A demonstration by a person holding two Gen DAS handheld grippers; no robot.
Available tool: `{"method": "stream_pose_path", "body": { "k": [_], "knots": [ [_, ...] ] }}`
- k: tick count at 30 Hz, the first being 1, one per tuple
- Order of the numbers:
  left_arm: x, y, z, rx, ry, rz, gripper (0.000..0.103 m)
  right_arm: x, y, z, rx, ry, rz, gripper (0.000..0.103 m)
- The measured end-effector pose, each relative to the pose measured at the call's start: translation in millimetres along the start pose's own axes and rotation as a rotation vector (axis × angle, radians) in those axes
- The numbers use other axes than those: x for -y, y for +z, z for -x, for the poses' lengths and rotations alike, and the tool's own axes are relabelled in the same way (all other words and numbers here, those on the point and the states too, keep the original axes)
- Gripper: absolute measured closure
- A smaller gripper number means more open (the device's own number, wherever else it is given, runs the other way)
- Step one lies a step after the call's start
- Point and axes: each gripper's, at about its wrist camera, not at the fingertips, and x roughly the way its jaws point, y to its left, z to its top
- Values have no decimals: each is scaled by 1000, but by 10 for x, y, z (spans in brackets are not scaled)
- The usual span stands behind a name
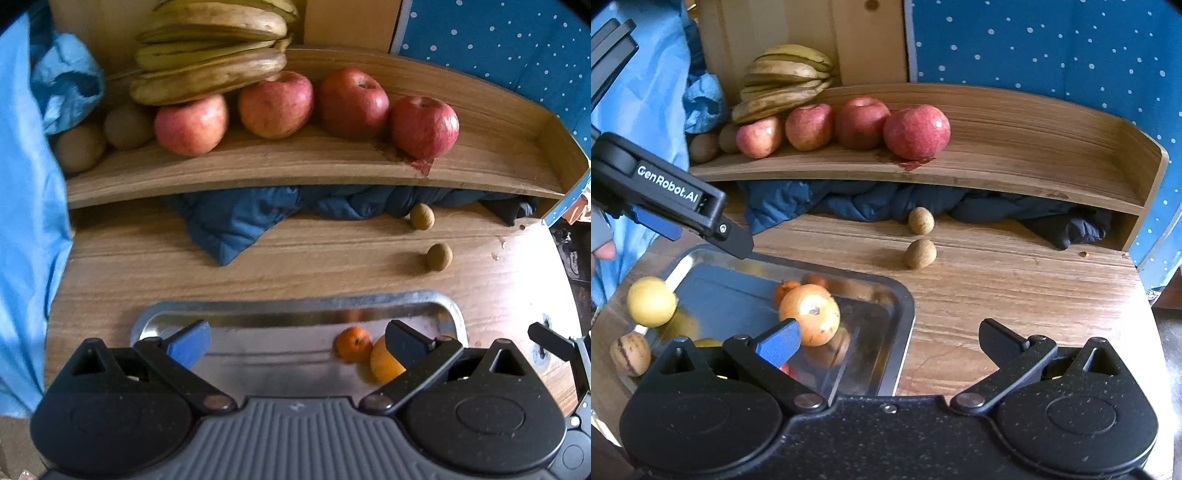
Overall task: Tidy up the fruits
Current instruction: 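Move both tools back toward the two small brown fruits under the shelf, then close the right tool on a brown fruit while the left tool grasps the other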
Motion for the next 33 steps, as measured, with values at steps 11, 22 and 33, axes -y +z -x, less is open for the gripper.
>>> {"method": "stream_pose_path", "body": {
  "k": [11, 22, 33],
  "knots": [
    [275, 340, -283, 76, -121, -48, 1, 123, 34, -155, 3, -96, -38, 1],
    [446, 583, -624, 34, -180, -85, 1, 223, 191, -415, -5, -147, -66, 1],
    [565, 695, -875, -5, -268, -94, 1, 239, 303, -652, -21, -136, -84, 11]
  ]
}}
